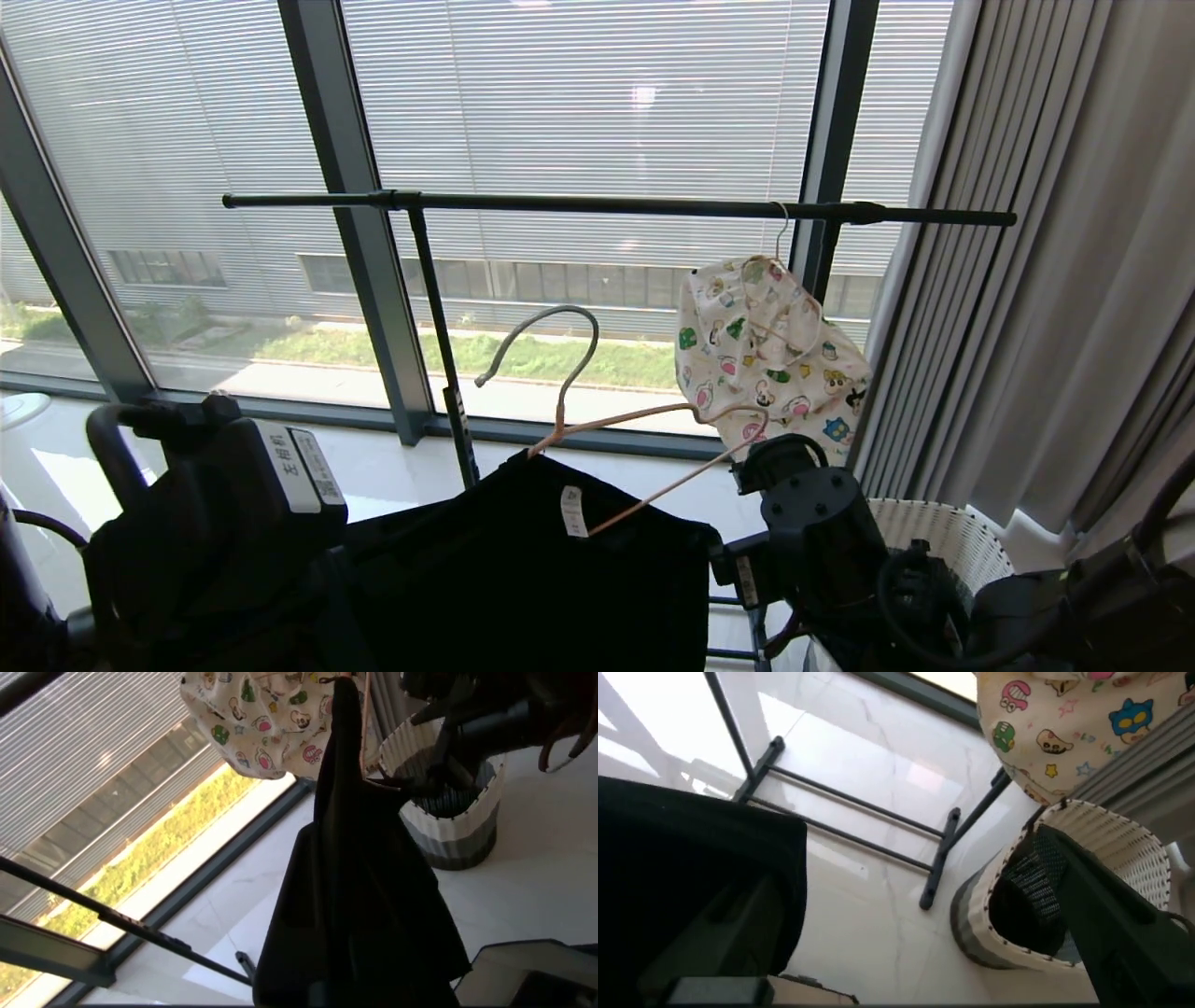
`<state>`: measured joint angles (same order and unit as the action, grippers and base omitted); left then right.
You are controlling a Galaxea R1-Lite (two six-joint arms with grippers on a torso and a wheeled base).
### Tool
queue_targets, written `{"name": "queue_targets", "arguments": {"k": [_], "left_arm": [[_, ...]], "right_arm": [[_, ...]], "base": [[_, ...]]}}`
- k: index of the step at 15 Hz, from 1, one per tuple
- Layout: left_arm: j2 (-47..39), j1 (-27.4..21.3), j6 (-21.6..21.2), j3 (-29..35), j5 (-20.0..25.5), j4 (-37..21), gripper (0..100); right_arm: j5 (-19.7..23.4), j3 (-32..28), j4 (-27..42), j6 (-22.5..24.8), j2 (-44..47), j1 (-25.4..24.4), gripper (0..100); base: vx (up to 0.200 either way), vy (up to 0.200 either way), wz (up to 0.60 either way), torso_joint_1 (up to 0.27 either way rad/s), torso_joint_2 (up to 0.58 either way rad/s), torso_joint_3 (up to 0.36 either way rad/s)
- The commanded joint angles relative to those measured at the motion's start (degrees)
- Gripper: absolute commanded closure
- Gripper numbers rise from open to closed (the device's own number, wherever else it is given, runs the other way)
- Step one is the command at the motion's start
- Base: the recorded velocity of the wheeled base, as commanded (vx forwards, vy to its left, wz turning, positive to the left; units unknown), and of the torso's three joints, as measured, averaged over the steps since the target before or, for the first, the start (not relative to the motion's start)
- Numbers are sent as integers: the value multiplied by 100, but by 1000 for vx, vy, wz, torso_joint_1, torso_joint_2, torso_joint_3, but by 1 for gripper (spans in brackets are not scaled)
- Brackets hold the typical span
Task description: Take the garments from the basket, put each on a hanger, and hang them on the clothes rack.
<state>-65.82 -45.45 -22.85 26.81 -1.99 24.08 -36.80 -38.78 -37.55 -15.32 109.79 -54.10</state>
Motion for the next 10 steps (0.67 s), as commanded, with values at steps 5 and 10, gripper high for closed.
{"name": "queue_targets", "arguments": {"k": [5, 10], "left_arm": [[306, 1, 26, -396, -3, 1, 100], [394, 141, 26, -580, 5, -70, 100]], "right_arm": [[-20, -429, -16, 205, -72, 506, 0], [-20, -464, -16, 407, -168, 778, 0]], "base": [[0, 0, 0, 0, 0, 0], [0, 0, 0, 0, 0, 0]]}}
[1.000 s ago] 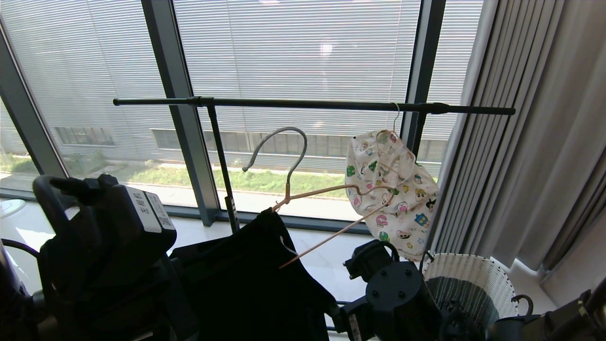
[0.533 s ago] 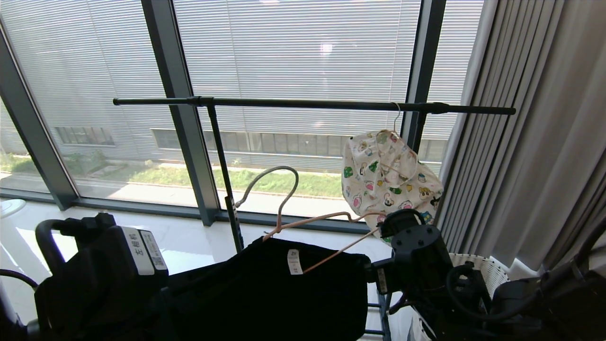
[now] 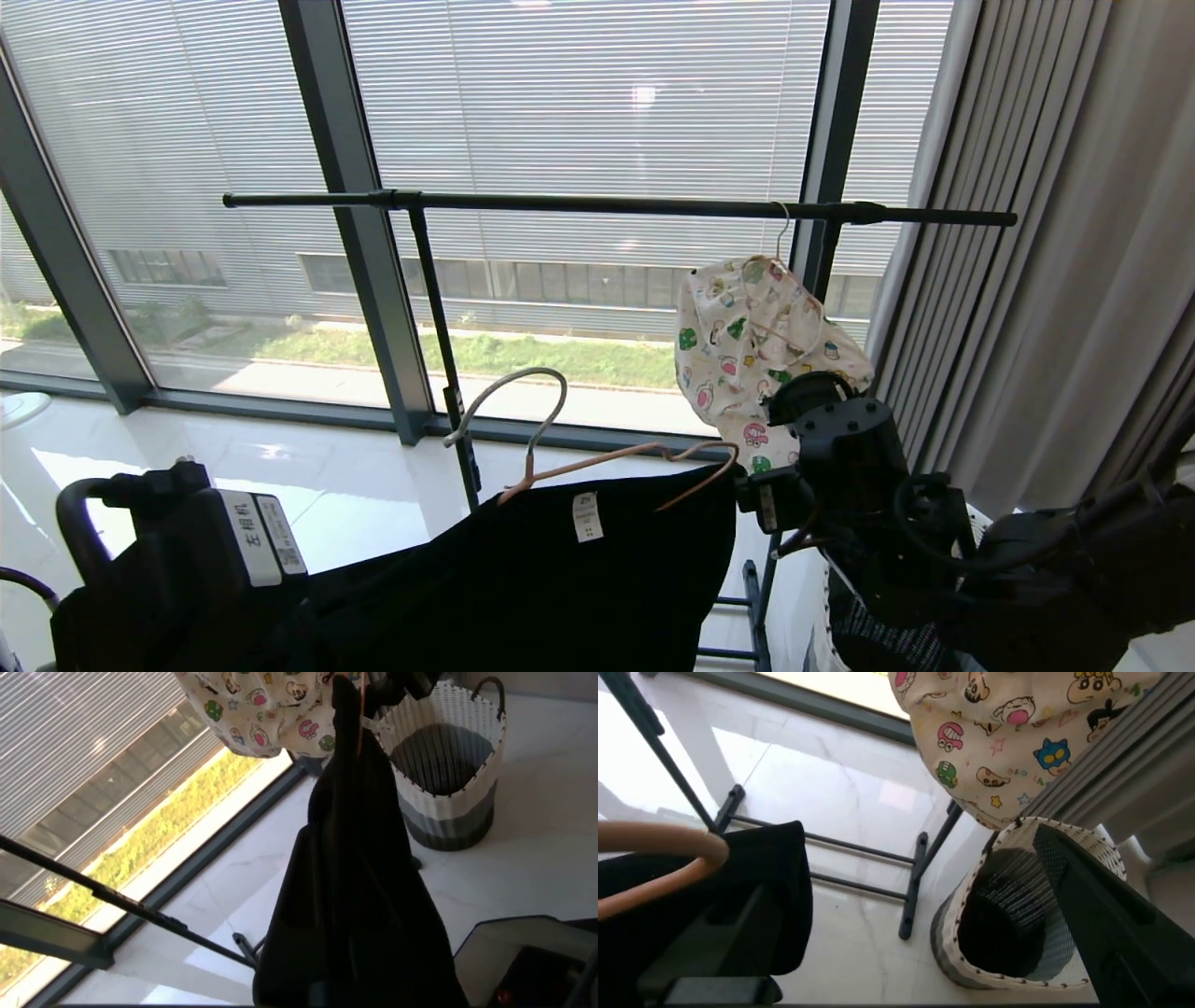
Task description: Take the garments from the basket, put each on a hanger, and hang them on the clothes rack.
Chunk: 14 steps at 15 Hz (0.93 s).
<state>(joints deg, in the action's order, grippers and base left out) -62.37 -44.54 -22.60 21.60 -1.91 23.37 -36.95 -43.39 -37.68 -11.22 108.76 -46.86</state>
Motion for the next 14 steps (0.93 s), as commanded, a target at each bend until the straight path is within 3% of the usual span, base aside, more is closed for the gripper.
{"name": "queue_targets", "arguments": {"k": [1, 8, 12, 14], "left_arm": [[67, 86, 1, -165, 7, -8, 100], [-487, 280, 10, -279, -2, -8, 100], [-610, 376, 10, -262, -11, -8, 100], [-601, 429, 19, -271, -11, -8, 100]], "right_arm": [[4, -21, -2, 49, -136, 98, 0], [214, -240, 33, 137, -795, 212, 0], [1533, -91, 59, 128, -1358, 212, 0], [1849, -109, 437, 251, -1525, 256, 0]], "base": [[0, 0, 0, 0, 0, 0], [0, 0, 0, 0, 0, 0], [0, 0, 0, 0, 0, 0], [0, 0, 0, 0, 0, 0]]}}
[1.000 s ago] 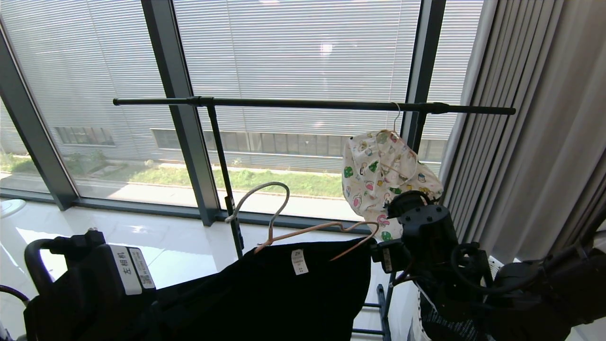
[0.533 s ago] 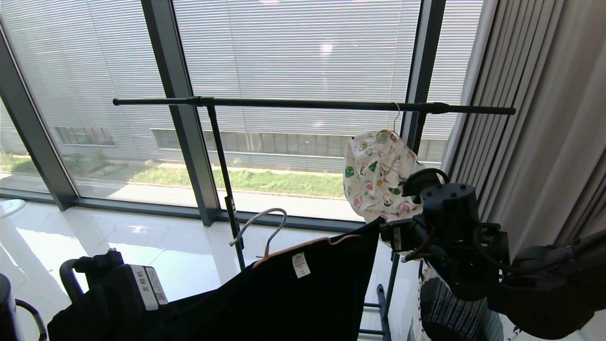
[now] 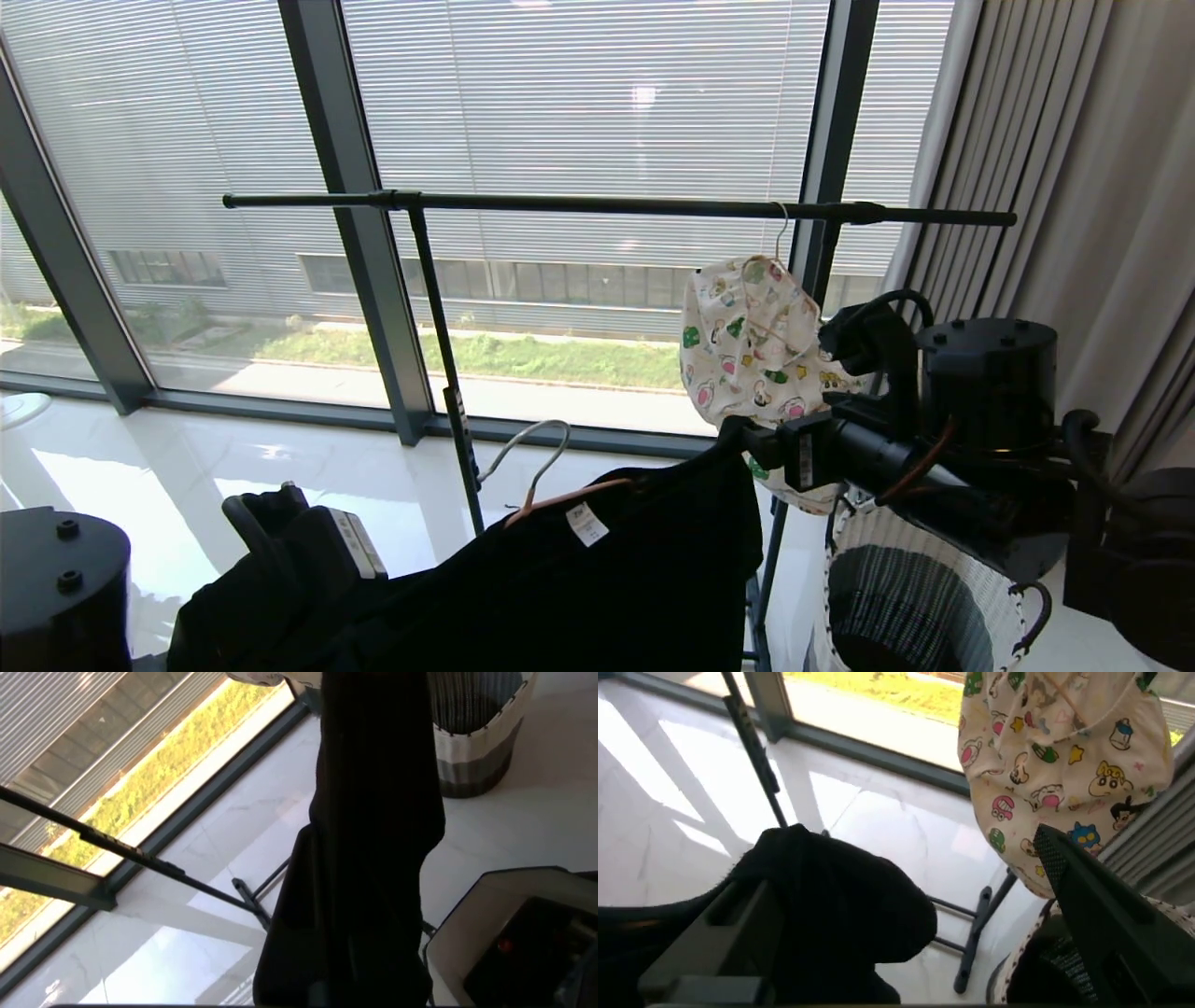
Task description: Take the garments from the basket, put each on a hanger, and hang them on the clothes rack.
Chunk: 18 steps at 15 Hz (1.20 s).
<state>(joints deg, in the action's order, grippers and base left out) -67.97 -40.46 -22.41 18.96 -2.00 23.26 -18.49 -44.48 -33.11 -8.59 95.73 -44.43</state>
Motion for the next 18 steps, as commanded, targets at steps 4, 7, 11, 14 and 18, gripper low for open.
{"name": "queue_targets", "arguments": {"k": [4, 7, 11, 14, 18], "left_arm": [[30, 91, 17, 3, 15, 30, 100], [118, 65, 17, 3, 42, 38, 100], [153, 73, 17, -6, 59, 38, 100], [118, 73, 17, -6, 59, 38, 100], [153, 73, 26, 3, 68, 38, 100]], "right_arm": [[425, -52, 639, 622, -441, 330, 0], [575, -60, 613, 719, -441, 330, 0], [1260, -52, 657, 921, -652, 321, 0], [1375, -60, 991, 956, -802, 330, 0], [1841, -52, 1061, 956, -969, 330, 0]], "base": [[0, 0, 0, 0, 0, 0], [0, 0, 0, 0, 0, 0], [0, 0, 0, 0, 0, 0], [0, 0, 0, 0, 0, 0], [0, 0, 0, 0, 0, 0]]}}
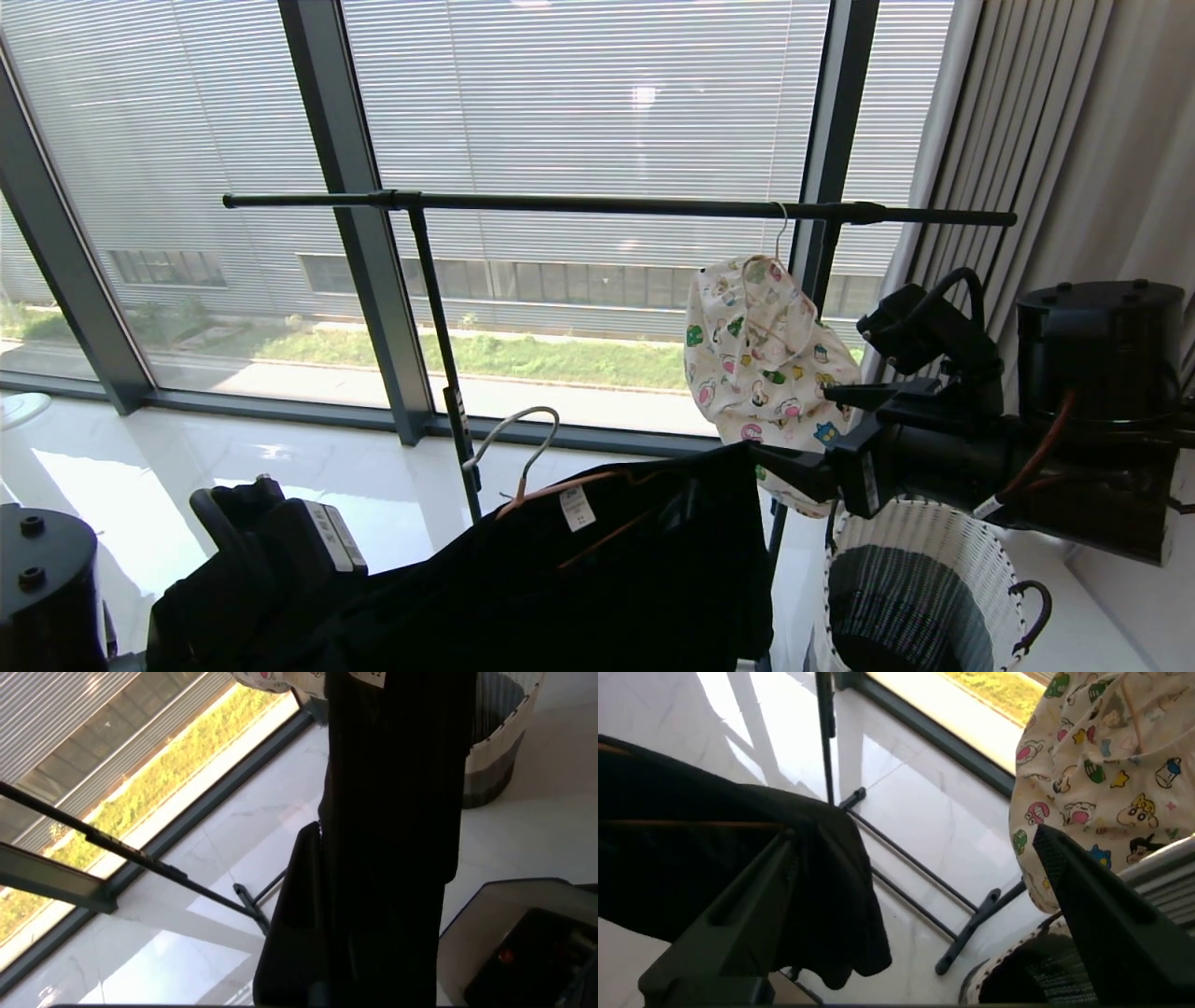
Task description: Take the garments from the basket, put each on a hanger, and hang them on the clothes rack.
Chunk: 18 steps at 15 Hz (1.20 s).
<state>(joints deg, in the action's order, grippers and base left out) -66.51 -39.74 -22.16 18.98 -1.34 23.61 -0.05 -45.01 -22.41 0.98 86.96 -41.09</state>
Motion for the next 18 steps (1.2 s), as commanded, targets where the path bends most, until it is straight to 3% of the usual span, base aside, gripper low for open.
{"name": "queue_targets", "arguments": {"k": [1, 3, 7, 12, 15, 16, 18], "left_arm": [[7, 1, 1, 9, 2, 3, 100], [7, 1, 1, 9, 2, 3, 100], [-11, -7, 1, 62, 2, 3, 100], [7, -16, 1, 97, 20, 3, 100], [7, -315, -7, 282, 284, 3, 100], [-55, -579, -16, 334, 389, 3, 100], [-160, -798, -25, 334, 407, 3, 100]], "right_arm": [[84, 1, -1, -10, -135, -4, 0], [427, 1, 70, -45, -276, -4, 0], [972, -17, 861, -89, -741, 5, 0], [980, 1, 984, -54, -794, 23, 0], [980, -8, 1063, 641, -750, 49, 0], [1033, -34, 1309, 1177, -759, 40, 0], [1288, -61, 1485, 1520, -785, -4, 0]], "base": [[0, 0, 0, 0, 0, 0], [0, 0, 0, 0, 0, 0], [0, 0, 0, 0, 0, 0], [0, 0, 0, 0, 0, 0], [0, 0, 0, 0, 0, 0], [0, 0, 0, 0, 0, 0], [0, 0, 0, 0, 0, 0]]}}
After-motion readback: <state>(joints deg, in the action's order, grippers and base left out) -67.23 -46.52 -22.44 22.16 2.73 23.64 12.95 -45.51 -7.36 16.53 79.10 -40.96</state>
